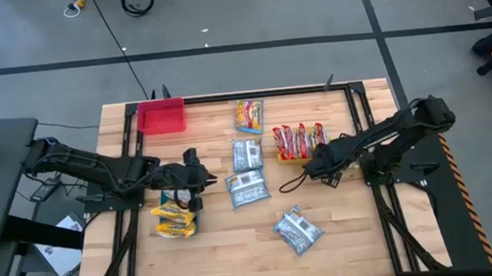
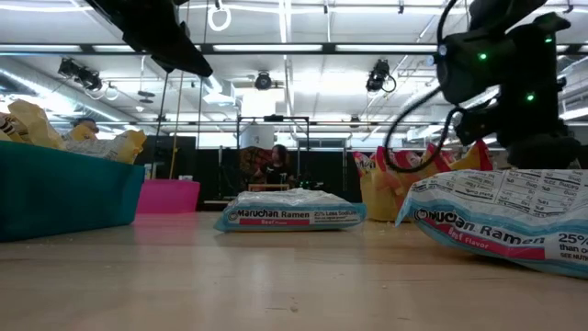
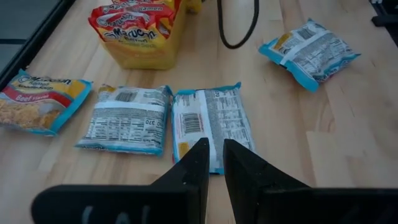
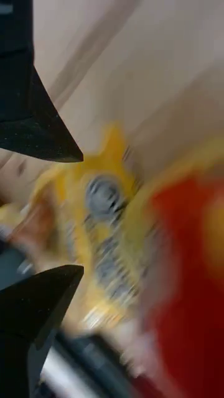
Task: Sort Maruchan noodles
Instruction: Put the yellow noodle pack into the blue bin
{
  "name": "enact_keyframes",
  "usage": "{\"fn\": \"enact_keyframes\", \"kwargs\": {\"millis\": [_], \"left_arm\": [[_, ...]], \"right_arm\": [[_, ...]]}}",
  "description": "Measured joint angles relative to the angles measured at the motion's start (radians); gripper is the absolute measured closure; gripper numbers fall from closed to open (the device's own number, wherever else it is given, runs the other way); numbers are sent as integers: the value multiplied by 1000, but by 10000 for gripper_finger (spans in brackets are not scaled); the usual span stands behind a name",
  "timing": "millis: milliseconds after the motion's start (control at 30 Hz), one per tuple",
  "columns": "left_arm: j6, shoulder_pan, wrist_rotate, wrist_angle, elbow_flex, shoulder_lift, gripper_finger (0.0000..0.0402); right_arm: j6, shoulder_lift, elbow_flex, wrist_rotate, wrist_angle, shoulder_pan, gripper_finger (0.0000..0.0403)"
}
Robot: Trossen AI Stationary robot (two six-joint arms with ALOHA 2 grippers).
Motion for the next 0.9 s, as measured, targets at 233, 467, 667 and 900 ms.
{"fn": "enact_keyframes", "kwargs": {"millis": [233, 467, 667, 900], "left_arm": [[-41, 0, 53, -40, 0, 0, 350], [-71, -19, 80, -62, 0, 1, 350], [-24, -54, 81, 61, 0, 1, 350], [82, -111, 93, 218, 0, 29, 350]], "right_arm": [[-14, 61, 5, -155, 149, 31, 114], [147, 22, 106, -437, 143, 229, 115], [207, -41, 236, -292, 125, 426, 115], [322, -13, 211, -198, 6, 551, 115]]}}
